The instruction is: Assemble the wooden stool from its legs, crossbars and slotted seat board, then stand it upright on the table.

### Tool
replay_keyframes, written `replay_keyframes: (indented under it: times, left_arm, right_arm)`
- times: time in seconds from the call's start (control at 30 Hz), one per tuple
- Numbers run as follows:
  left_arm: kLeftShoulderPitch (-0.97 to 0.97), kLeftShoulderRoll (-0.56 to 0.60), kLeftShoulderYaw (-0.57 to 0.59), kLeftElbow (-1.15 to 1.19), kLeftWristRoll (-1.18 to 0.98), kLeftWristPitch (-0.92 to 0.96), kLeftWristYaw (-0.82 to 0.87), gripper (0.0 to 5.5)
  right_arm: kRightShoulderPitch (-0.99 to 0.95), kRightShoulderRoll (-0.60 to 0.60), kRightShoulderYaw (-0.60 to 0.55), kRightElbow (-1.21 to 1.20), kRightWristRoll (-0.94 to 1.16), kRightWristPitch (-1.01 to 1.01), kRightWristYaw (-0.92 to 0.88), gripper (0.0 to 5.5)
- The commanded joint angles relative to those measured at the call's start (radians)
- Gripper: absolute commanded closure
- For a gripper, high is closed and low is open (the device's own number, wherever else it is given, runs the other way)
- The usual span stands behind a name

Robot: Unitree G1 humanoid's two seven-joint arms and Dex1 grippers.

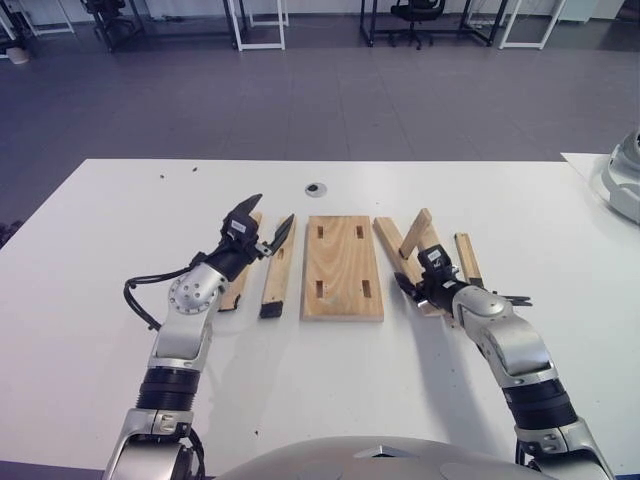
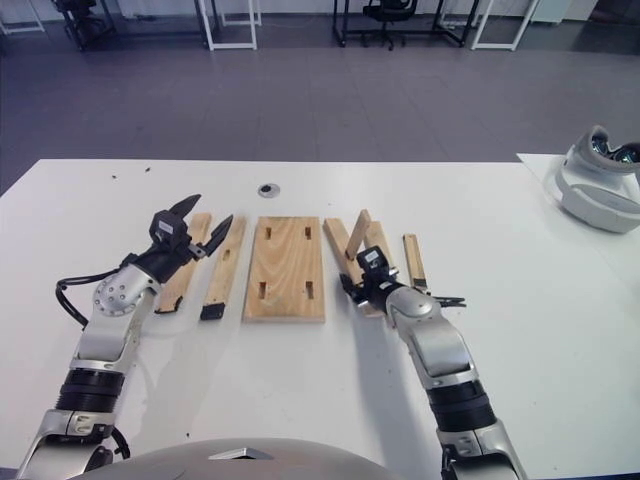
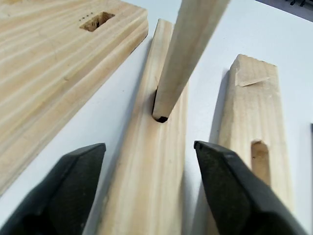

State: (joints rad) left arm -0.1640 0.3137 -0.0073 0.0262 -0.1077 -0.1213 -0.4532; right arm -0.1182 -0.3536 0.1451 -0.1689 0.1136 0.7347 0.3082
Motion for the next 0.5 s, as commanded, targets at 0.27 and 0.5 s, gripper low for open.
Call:
replay_keyframes:
  times: [0.27,0.5]
  left_arm:
    - [0.0,-0.003,-0.004,0.004,0.014,-0.013,0.004,1.78]
    - [-0.072,-0.118,0.068,-0.061,-0.238,0.194,0.034,1.78]
  right_arm:
    - [-0.015,0.033,-0.046,0.02,0.01,0.035,-0.011,3.41]
    - [-0.101,0.025,-0.086,-0.128,0.031,-0.172,0.055,3.41]
